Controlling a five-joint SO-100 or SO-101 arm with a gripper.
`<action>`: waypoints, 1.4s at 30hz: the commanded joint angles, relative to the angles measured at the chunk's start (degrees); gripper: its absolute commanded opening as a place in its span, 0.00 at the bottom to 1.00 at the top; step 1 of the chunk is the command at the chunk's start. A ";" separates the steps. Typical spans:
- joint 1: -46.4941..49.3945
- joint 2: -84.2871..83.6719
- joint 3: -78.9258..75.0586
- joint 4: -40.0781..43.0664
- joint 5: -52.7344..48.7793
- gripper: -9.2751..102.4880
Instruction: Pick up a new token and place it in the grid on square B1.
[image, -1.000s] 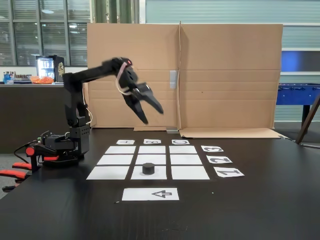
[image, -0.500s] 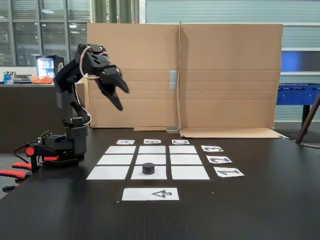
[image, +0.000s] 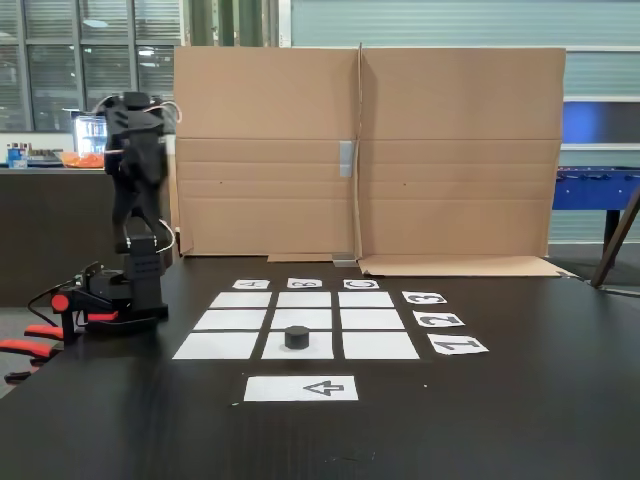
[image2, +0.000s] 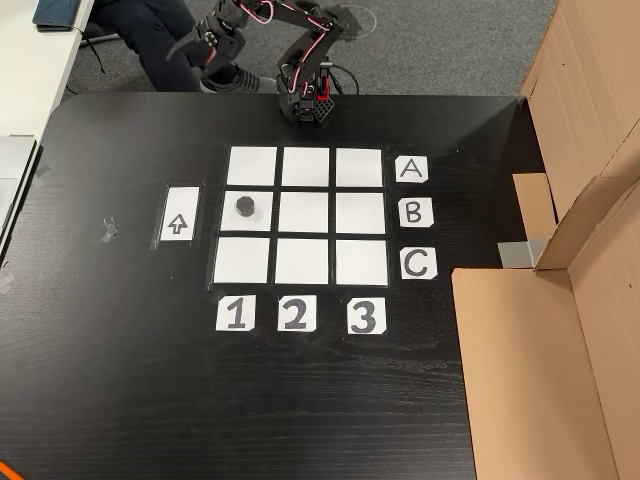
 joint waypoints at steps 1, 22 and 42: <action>6.42 2.90 2.64 -2.99 -0.79 0.40; 19.69 30.94 39.64 -16.96 0.88 0.28; 19.78 49.57 51.33 -11.07 3.87 0.21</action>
